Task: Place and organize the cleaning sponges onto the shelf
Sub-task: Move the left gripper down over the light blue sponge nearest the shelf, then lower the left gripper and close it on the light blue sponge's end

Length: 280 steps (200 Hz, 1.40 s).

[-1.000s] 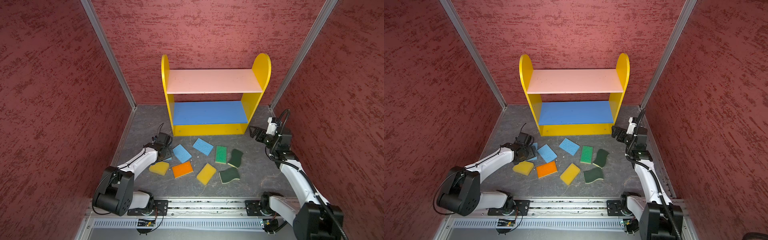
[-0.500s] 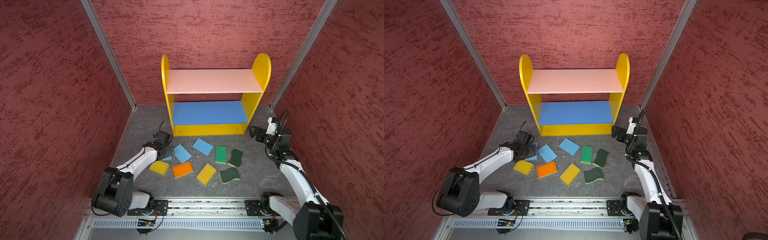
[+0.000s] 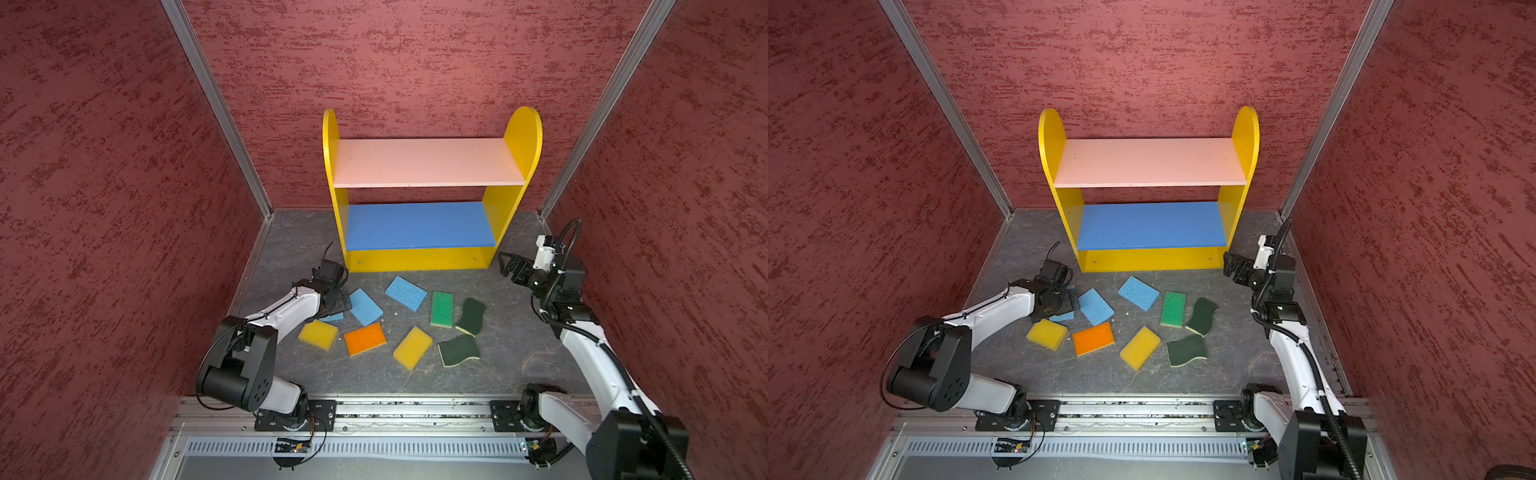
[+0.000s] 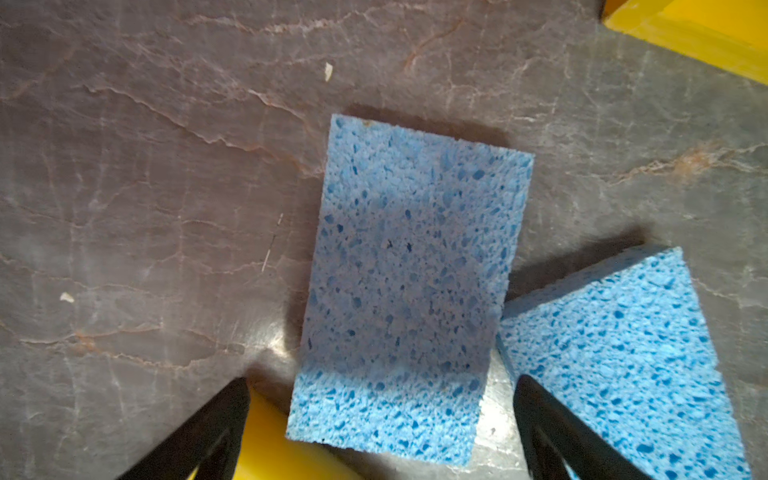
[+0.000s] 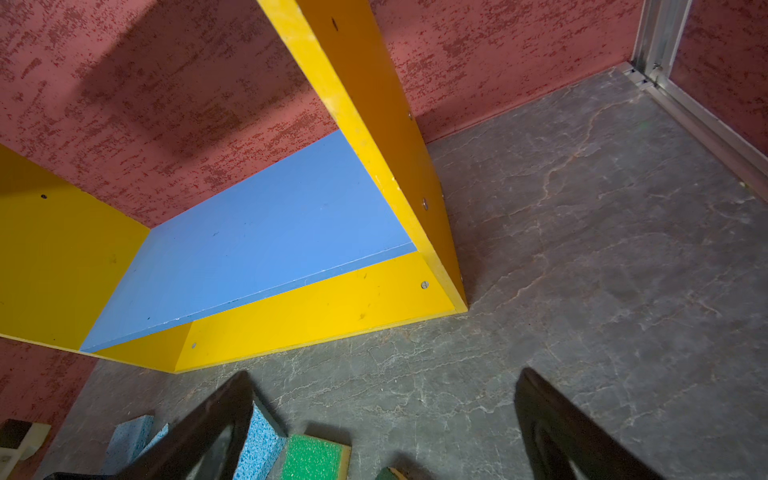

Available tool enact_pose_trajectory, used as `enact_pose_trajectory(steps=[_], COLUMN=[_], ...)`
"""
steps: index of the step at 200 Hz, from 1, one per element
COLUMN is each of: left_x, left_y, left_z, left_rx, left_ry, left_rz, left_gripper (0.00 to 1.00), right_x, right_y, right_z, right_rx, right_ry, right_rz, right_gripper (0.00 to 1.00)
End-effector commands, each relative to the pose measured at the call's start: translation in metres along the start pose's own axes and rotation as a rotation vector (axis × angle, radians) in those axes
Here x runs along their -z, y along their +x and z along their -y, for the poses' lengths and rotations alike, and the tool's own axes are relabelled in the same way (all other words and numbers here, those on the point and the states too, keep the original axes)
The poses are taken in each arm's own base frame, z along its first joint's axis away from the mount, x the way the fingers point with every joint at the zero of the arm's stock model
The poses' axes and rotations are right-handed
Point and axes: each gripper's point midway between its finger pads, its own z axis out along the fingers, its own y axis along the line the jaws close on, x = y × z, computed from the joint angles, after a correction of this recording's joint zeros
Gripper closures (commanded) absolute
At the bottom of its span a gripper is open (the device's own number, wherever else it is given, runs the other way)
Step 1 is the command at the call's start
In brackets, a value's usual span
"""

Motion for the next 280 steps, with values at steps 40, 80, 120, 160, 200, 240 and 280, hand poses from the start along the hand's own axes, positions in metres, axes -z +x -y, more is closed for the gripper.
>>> enact_pose_trajectory(steps=[40, 80, 120, 160, 200, 240, 280], left_x=[0.006, 0.001, -0.009, -0.012, -0.018, -0.029, -0.031], left_y=[-0.026, -0.038, -0.041, -0.046, -0.045, -0.039, -0.038], left_z=[0.005, 0.006, 0.0, 0.009, 0.015, 0.016, 0.01], left_rx=[0.082, 0.125, 0.149, 0.115, 0.117, 0.122, 0.165], left_ry=[0.026, 0.017, -0.02, -0.006, -0.001, -0.043, -0.072], left_rz=[0.054, 0.07, 0.041, 0.053, 0.024, -0.025, -0.039], left_gripper=[0.04, 0.04, 0.01, 0.01, 0.01, 0.0, 0.01], right_x=[0.002, 0.001, 0.002, 0.003, 0.002, -0.001, -0.003], right_y=[-0.003, -0.001, -0.003, -0.006, -0.007, -0.005, -0.006], right_z=[-0.009, -0.009, -0.01, -0.009, -0.01, -0.008, -0.008], right_rx=[0.003, 0.0, -0.001, 0.004, -0.002, -0.001, 0.001], right_ry=[-0.041, -0.042, -0.046, -0.036, -0.042, -0.036, -0.033], right_rz=[0.01, 0.006, 0.006, 0.015, 0.016, 0.006, 0.007], right_gripper=[0.01, 0.01, 0.01, 0.01, 0.01, 0.01, 0.01])
